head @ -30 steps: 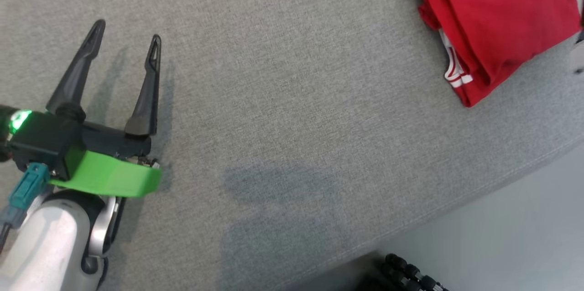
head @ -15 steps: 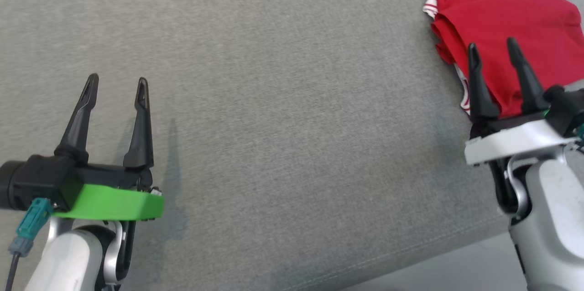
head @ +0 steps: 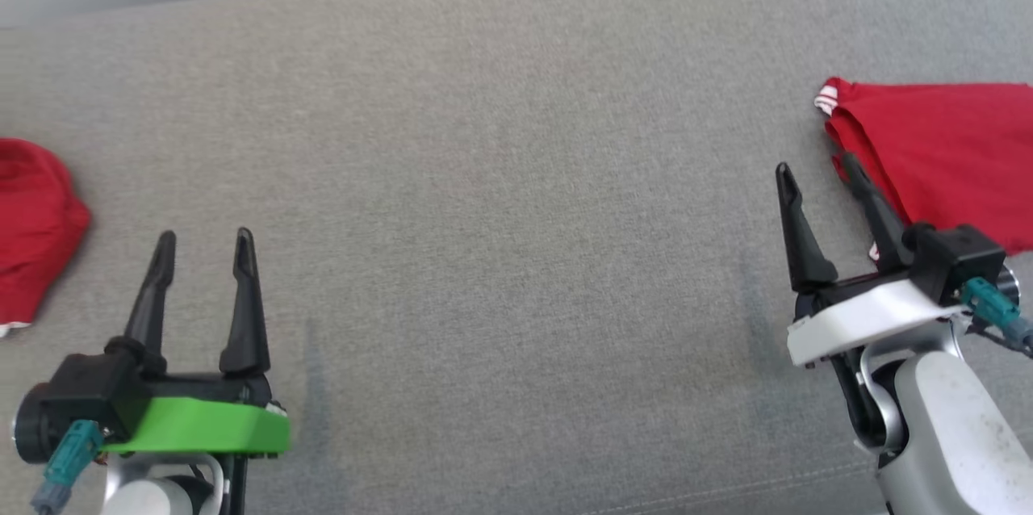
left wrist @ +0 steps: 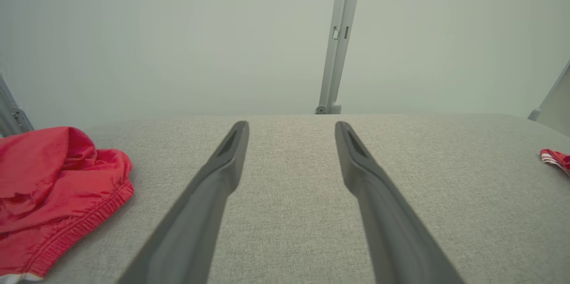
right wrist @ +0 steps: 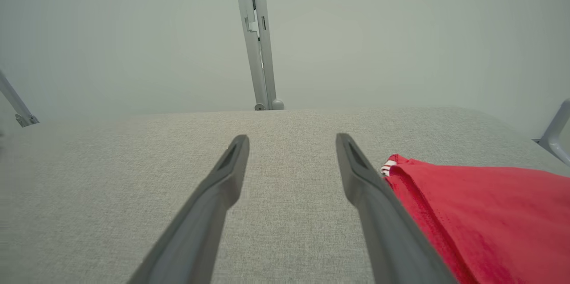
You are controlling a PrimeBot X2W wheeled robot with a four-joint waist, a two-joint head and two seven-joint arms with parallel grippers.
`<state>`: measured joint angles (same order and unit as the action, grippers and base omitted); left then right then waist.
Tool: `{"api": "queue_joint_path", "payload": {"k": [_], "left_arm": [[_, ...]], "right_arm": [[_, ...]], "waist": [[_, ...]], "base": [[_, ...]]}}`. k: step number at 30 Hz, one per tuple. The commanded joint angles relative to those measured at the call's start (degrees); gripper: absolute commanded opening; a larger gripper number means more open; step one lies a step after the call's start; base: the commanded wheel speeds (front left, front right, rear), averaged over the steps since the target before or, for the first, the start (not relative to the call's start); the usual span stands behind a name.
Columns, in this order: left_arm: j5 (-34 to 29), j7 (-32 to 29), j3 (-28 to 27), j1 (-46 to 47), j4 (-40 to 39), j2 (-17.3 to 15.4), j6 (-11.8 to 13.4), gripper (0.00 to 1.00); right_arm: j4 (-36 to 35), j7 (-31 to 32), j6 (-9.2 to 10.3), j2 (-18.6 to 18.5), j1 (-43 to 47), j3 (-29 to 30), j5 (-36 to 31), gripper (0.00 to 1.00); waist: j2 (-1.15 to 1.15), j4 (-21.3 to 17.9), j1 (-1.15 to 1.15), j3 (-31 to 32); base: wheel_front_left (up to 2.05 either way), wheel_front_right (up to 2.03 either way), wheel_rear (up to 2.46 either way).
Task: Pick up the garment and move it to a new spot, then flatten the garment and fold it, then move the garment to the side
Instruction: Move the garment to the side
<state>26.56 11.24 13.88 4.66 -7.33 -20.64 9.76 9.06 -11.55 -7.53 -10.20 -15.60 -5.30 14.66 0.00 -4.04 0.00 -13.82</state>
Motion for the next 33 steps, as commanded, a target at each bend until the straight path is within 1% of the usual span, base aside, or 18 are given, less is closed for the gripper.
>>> {"api": "queue_joint_path", "payload": {"k": [1, 3, 13, 17, 19, 23, 33], "left_arm": [[0.80, 0.29, 0.20, -1.25, 0.25, 0.28, -0.30, 1.00], [0.86, 0.43, 0.54, -2.11, 0.57, 0.49, -0.53, 1.00], [0.67, -0.55, 2.22, -6.05, 1.19, 0.22, 0.18, 1.00], [1.64, 0.00, 2.05, -6.76, 2.13, 0.25, -0.48, 1.00], [2.35, 0.45, 1.90, -6.82, 2.35, 0.24, -1.15, 1.00], [2.75, 1.00, 1.43, -7.09, 2.84, -0.17, -1.55, 1.00], [2.55, 1.38, 1.27, -6.87, 3.45, -0.68, -1.18, 1.00]], "right_arm": [[-0.43, 0.20, 0.08, 0.26, 1.40, 0.19, -0.51, 1.00], [-0.76, 0.60, 0.08, 0.54, 2.80, 0.44, -0.66, 1.00], [-2.30, 2.52, 0.08, 1.18, 9.17, 1.84, -0.80, 1.00], [-3.62, 3.26, 0.08, 1.38, 11.46, 2.85, -1.01, 1.00], [-4.46, 3.63, 0.08, 1.37, 12.19, 3.41, -1.09, 1.00], [-5.51, 4.33, 0.08, 1.56, 13.33, 3.86, -1.16, 1.00], [-6.36, 4.75, 0.08, 1.95, 13.88, 4.52, -1.00, 1.00]], "waist": [[0.00, 3.39, 0.00, 4.58], [0.00, 3.72, 0.00, 5.99], [0.00, 3.65, 0.00, 11.41], [0.00, 3.47, 0.00, 12.75], [0.00, 3.44, 0.00, 13.08], [0.00, 3.31, 0.00, 13.66], [0.00, 3.29, 0.00, 13.89]], "base": [[0.00, 0.00, 0.00], [0.00, 0.00, 0.00], [0.00, 0.00, 0.00], [0.00, 0.00, 0.00], [0.00, 0.00, 0.00], [0.00, 0.00, 0.00], [0.00, 0.00, 0.00]]}}
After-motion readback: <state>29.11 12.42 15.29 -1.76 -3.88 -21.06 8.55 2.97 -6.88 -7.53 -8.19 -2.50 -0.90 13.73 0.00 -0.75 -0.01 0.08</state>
